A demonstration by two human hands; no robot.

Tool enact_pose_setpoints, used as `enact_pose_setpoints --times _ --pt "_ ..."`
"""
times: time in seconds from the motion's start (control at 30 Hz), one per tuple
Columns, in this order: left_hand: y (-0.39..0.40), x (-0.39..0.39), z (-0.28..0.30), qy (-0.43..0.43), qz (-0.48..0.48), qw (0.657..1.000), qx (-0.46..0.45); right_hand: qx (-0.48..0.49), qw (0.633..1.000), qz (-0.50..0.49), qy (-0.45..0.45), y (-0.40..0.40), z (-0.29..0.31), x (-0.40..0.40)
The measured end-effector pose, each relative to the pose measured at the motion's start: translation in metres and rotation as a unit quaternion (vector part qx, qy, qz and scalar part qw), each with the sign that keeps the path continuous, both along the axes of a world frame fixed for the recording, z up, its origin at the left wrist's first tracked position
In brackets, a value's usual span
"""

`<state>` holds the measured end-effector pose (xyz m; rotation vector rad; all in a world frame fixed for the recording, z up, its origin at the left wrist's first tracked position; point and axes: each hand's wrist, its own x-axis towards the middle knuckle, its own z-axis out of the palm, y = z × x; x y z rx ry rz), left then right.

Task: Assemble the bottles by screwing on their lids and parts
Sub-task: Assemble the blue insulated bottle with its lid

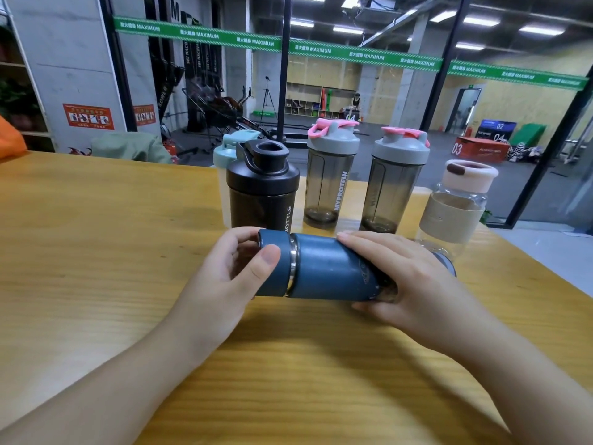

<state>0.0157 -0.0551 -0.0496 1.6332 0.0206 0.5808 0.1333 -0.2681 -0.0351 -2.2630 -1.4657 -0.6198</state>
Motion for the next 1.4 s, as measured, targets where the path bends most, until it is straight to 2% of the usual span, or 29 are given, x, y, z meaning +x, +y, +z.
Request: enact_pose_setpoints --times 0.3,0.37,0.53,0.67,0.87,1.0,1.13,1.23,1.4 --pt "0.007 0.000 0.002 0.075 -0.004 0.996 0.057 -0.001 1.000 -0.010 -0.021 -0.001 0.000 0.000" --pt "0.008 -0.001 0.002 0.080 -0.014 0.996 0.046 -0.001 1.000 -0.011 -0.020 -0.002 0.000 -0.001" --pt "0.014 -0.005 0.007 0.045 -0.056 0.996 0.059 0.008 1.000 -0.010 -0.004 -0.002 -0.002 0.001" --pt "0.018 -0.006 0.007 0.005 -0.064 0.992 0.111 0.021 1.000 -0.001 0.008 0.000 -0.003 -0.001" --pt "0.016 -0.006 0.011 -0.027 -0.061 0.998 0.011 0.023 0.999 0.019 0.015 0.003 -0.006 -0.001" --pt "0.018 -0.005 0.011 -0.032 -0.040 0.999 0.003 0.030 0.999 0.023 0.005 0.005 -0.007 -0.001" --pt "0.016 -0.001 0.011 0.037 -0.007 0.999 -0.018 0.047 0.999 0.024 -0.005 0.005 -0.006 0.000" --pt "0.015 -0.004 0.013 0.108 -0.002 0.993 0.051 0.046 0.999 0.022 -0.006 0.004 -0.007 0.001" --pt "0.019 -0.005 0.012 0.105 -0.023 0.991 0.079 0.042 0.999 0.018 0.001 0.005 -0.009 0.002"
